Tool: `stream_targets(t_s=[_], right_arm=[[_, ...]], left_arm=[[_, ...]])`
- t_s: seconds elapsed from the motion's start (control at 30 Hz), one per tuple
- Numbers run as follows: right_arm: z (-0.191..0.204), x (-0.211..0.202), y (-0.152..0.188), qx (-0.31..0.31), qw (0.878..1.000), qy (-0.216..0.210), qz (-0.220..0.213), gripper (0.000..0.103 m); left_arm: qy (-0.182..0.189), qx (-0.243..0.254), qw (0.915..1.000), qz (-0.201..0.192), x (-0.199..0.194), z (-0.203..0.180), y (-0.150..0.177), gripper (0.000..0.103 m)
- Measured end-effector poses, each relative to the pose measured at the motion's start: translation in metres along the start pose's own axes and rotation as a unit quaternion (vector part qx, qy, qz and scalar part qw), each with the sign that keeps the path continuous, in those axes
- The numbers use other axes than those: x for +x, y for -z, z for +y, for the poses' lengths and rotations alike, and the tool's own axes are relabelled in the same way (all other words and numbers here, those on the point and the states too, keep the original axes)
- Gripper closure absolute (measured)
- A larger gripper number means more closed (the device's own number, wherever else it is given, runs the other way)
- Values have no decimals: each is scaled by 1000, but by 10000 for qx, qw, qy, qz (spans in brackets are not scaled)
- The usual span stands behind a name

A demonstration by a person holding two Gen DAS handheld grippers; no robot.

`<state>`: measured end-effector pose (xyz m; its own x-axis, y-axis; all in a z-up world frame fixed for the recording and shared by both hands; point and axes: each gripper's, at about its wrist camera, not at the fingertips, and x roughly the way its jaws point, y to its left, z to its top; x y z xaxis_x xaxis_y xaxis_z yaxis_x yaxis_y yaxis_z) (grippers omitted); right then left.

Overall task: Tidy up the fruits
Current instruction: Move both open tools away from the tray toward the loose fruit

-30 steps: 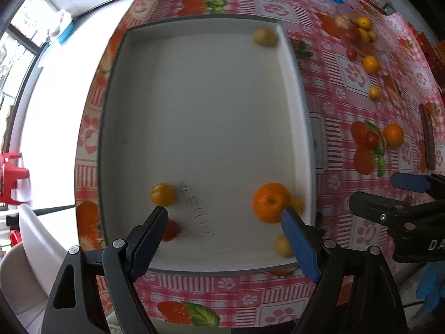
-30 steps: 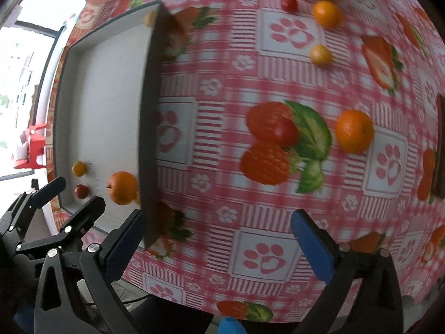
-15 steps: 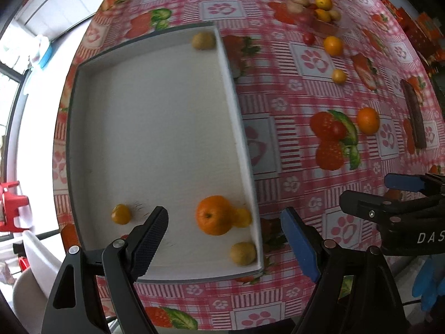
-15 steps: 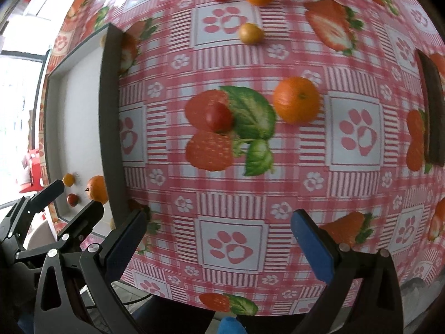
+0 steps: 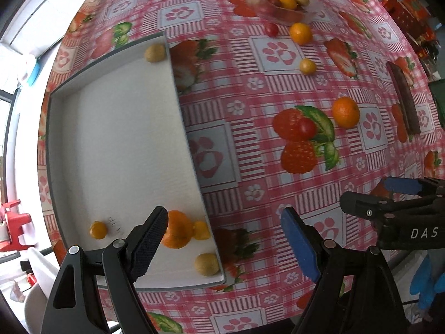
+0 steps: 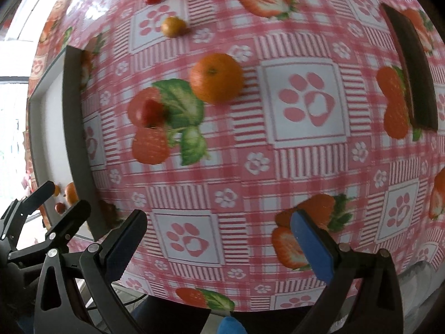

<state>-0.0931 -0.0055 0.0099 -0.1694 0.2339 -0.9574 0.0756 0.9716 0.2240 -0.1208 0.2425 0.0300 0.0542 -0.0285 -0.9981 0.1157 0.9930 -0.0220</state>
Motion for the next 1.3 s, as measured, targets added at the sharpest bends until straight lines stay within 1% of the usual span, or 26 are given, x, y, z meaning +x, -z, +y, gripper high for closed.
stream_targets(t_s=[0.13, 0.27, 0.57, 0.67, 0.77, 0.93, 0.97, 1.13, 1.17, 1.2, 1.23, 1.27, 1.3], right_arm=[[-32, 1, 7, 138, 9999, 34, 46, 0], [-63, 5, 12, 260, 9995, 154, 104, 0], [-121, 10, 22, 198, 9970, 746, 87, 0], [-129, 10, 26, 5, 9956, 932, 11, 0], [-129, 10, 31, -237, 9929, 1170, -14, 0], [-137, 6, 39, -323, 9923, 1195, -97, 0], [-134, 5, 40, -318, 9922, 1197, -108, 0], [-148, 1, 37, -331, 9919, 1212, -185, 0], [-148, 0, 38, -332, 9918, 1215, -196, 0], [-137, 4, 42, -328, 9917, 1223, -208, 0], [-140, 3, 42, -330, 9917, 1224, -220, 0], [-130, 4, 41, -327, 9916, 1231, -227, 0], [-131, 4, 43, -328, 9915, 1233, -237, 0]], left_arm=[[-8, 83, 9999, 60, 4, -14, -6, 19], [-17, 161, 9998, 117, 9, -27, -11, 19], [-26, 204, 9995, 240, 24, -61, -32, 19], [-24, 140, 9996, 260, 27, -65, -42, 19], [-30, 50, 9996, 278, 30, -63, -50, 19], [-84, -6, 9995, 292, 40, -55, -63, 19], [-87, -15, 9995, 288, 41, -55, -67, 19], [8, -40, 9996, 271, 49, -63, -86, 19], [11, -25, 9996, 263, 50, -65, -88, 19], [8, -6, 9997, 259, 53, -68, -91, 19], [0, 2, 9997, 261, 54, -71, -94, 19], [-3, 3, 9997, 261, 56, -73, -96, 19], [4, -3, 9997, 255, 59, -78, -97, 19]])
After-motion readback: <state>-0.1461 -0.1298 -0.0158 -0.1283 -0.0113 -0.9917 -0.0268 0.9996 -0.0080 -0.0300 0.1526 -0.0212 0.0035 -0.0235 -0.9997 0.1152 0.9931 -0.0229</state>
